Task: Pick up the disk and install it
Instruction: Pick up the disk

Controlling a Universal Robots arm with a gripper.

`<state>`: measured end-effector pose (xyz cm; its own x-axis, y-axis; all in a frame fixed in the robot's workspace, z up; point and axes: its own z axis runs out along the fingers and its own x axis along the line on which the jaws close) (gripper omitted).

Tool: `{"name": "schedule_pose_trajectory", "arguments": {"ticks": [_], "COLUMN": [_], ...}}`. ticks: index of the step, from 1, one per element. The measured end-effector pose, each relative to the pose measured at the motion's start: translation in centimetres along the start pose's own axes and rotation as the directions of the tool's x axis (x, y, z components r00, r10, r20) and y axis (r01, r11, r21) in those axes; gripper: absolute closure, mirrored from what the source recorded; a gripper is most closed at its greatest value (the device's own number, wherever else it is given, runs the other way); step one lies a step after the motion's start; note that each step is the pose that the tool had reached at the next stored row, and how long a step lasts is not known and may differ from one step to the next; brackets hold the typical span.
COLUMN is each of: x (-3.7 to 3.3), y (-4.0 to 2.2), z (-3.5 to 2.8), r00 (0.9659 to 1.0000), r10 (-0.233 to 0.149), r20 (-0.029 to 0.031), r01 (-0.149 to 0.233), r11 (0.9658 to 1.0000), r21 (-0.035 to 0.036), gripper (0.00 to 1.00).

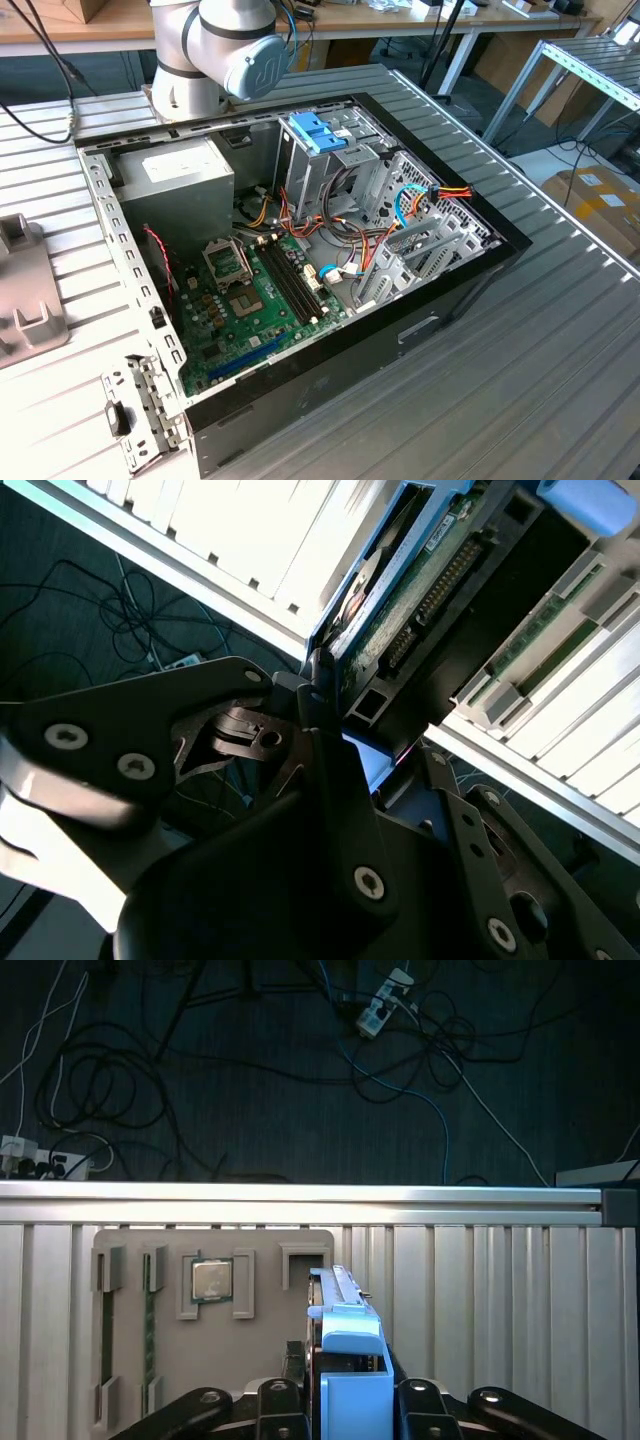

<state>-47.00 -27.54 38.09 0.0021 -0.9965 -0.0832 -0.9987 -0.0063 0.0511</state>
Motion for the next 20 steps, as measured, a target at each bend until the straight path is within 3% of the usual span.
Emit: {"name": "schedule_pose_trajectory", "arguments": {"ticks": [20], "x": [-0.04], "y": [0.03], "z": [-0.49], "r00": [1.0], "r10": [0.0], "r20": [0.0], "r01": [0.0], "r11": [1.0], "r21": [-0.0001], "gripper": [0.63]}}
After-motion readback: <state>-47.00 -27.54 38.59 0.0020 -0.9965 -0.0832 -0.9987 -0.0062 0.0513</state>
